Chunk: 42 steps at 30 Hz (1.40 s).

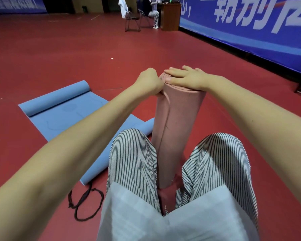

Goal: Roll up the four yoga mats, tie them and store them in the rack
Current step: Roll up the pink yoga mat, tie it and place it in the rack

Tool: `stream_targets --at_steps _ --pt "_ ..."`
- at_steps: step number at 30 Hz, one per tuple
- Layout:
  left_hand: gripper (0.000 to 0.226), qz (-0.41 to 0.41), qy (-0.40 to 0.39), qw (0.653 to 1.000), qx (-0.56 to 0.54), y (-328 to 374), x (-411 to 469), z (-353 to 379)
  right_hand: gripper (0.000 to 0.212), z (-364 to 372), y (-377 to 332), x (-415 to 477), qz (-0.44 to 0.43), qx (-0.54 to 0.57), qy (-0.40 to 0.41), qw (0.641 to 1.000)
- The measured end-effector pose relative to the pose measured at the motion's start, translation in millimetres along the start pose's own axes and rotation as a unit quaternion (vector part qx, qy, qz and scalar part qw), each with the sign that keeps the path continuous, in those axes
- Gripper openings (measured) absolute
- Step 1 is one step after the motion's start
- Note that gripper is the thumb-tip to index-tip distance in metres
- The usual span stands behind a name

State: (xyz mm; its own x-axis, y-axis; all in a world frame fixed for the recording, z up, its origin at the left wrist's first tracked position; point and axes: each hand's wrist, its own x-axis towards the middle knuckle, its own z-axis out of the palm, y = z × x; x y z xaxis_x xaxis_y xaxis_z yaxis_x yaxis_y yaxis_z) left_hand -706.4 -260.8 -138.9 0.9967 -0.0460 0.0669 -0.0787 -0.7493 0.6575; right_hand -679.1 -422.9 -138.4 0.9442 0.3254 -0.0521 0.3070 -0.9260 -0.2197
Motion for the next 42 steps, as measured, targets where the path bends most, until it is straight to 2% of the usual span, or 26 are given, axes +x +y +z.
stream_targets --at_steps 3,5,7,9,11,13,15,17,18,20,23,25,26,28,32,35,38,42 --pt "0.032 -0.029 -0.011 0.971 -0.236 -3.1 6.2 10.7 0.063 -1.8 7.8 -2.9 0.058 0.031 0.026 0.997" --pt "0.037 -0.06 -0.061 0.941 -0.327 -2.6 4.5 18.5 0.063 -2.2 13.6 -5.0 0.067 0.045 0.031 0.996" --pt "0.054 -0.085 -0.08 0.939 -0.324 -0.6 4.1 32.6 0.06 -0.4 13.3 -4.4 0.066 0.033 0.027 0.997" --pt "0.073 -0.093 -0.043 0.943 -0.315 0.6 6.2 44.0 0.061 1.3 10.0 -4.2 0.085 0.028 0.015 0.996" --pt "0.072 -0.085 -0.027 0.947 -0.309 2.3 9.5 51.0 0.068 1.8 9.0 -5.0 0.107 0.044 0.017 0.993" --pt "0.06 -0.062 -0.04 0.952 -0.298 7.5 3.7 46.8 0.073 2.0 7.9 -8.7 0.147 0.06 0.069 0.985" --pt "0.031 -0.031 -0.047 0.955 -0.291 9.2 1.8 38.3 0.071 4.3 10.1 -9.0 0.213 0.106 0.169 0.956" --pt "0.027 -0.04 -0.027 0.955 -0.292 5.7 6.5 32.2 0.05 6.0 13.1 -11.4 0.257 0.265 0.232 0.9" --pt "0.028 -0.041 -0.018 0.957 -0.288 3.1 9.3 29.7 0.036 7.0 15.5 -13.9 0.261 0.349 0.22 0.873" --pt "0.035 -0.055 0.006 0.951 -0.303 -0.2 11.5 28.4 0.023 13.1 19.9 -18.3 0.26 0.436 0.14 0.85" --pt "0.024 -0.087 -0.037 0.911 -0.402 0.5 1.9 34.1 0.023 27.5 15.6 -15.5 0.172 0.587 0.099 0.785" --pt "0.039 -0.088 -0.057 0.889 -0.447 2.1 0.8 39.8 0.026 30.3 10.8 -9.6 0.138 0.627 0.113 0.758" --pt "0.044 -0.089 -0.057 0.885 -0.453 3.6 0.8 41.1 0.025 29.0 8.8 -10.6 0.141 0.626 0.119 0.757" --pt "0.035 -0.103 -0.056 0.88 -0.461 9.6 0.5 37.8 0.017 23.9 11.0 -10.5 0.156 0.619 0.135 0.758" --pt "0.058 -0.165 -0.075 0.882 -0.434 16.6 1.4 34.7 0.011 12.2 8.7 -18.4 0.196 0.585 0.11 0.779" --pt "0.066 -0.194 -0.098 0.888 -0.406 18.2 -4.7 38.0 0.018 14.2 7.7 -27.0 0.256 0.551 0.079 0.79" --pt "0.066 -0.186 -0.098 0.894 -0.395 21.7 -9.6 38.7 0.021 15.8 6.8 -32.2 0.261 0.553 0.086 0.787" --pt "0.063 -0.186 -0.097 0.897 -0.389 22.8 -12.8 39.0 0.051 15.6 3.7 -36.8 0.246 0.555 0.089 0.79"
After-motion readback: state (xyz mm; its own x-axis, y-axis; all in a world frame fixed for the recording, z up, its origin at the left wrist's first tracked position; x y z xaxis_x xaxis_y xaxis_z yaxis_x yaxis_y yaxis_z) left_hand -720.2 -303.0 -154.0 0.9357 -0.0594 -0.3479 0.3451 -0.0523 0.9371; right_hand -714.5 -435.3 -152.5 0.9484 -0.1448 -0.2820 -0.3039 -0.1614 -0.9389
